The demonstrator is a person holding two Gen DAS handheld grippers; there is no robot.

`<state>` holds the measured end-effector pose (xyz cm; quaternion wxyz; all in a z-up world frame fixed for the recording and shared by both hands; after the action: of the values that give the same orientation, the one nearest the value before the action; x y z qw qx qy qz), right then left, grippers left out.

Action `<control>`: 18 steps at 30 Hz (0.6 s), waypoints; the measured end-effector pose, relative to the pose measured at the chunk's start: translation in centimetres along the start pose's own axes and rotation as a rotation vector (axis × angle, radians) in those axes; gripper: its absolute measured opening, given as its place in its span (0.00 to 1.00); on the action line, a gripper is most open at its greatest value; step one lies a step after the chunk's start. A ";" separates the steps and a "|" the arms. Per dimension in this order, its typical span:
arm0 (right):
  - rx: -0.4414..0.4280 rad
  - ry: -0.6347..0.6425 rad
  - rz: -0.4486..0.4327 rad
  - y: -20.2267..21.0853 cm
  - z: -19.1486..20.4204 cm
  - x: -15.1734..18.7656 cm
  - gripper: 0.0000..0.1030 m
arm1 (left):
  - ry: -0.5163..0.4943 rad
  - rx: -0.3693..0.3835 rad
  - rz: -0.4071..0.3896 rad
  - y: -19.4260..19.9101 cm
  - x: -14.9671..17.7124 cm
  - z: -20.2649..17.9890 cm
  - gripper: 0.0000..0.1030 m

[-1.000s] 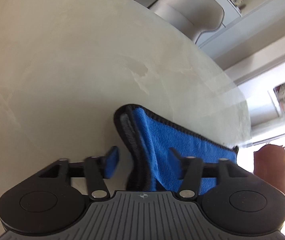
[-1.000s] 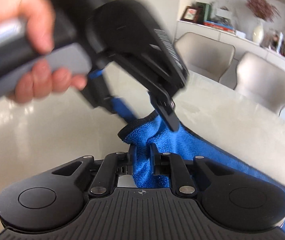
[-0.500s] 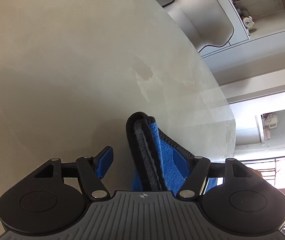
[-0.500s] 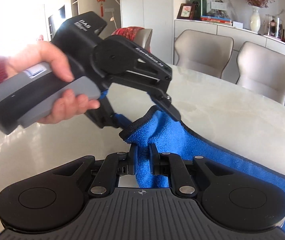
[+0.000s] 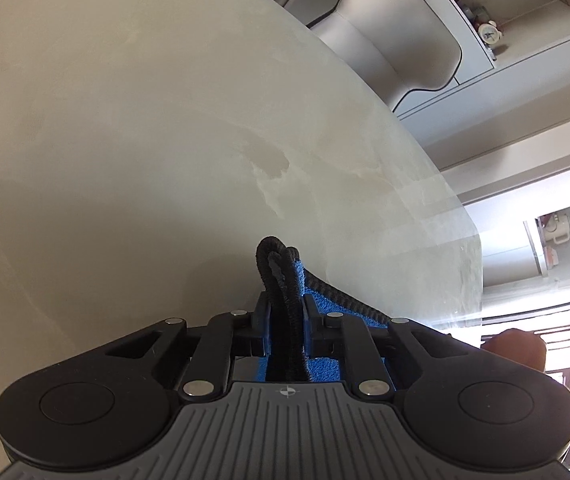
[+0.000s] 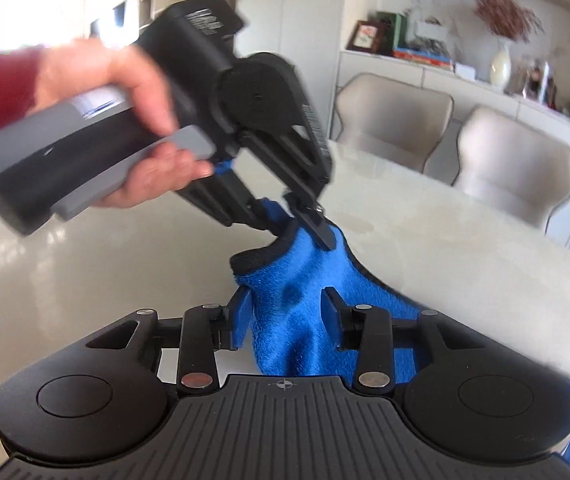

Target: Fold towel

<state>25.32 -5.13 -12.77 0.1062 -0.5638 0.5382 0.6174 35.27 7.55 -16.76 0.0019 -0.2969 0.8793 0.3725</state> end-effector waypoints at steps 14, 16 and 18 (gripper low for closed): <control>0.116 0.151 -0.059 -1.2 3.3 -1.1 0.52 | 0.039 0.028 -0.001 0.4 -0.4 -1.8 0.11; 0.102 0.147 -0.082 -0.9 3.3 -0.9 0.55 | 0.051 0.029 0.000 0.4 -0.5 -1.7 0.11; 0.100 0.151 -0.097 -0.6 3.6 -0.7 0.59 | 0.064 0.021 0.000 0.3 -0.7 -1.4 0.11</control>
<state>23.87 -1.70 -13.29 0.1229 -0.6282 0.5469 0.5396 35.96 7.14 -15.36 -0.0232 -0.3088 0.8827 0.3535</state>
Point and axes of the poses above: each gripper's, at about its wrist camera, not at the fingertips, and y roughly against the way its jaws point, z to its left, x to its underside, the point moved 6 cm from there along -y, roughly the way its jaws point, and after that the axes turned 9 degrees about x, right-handed, at the moved point
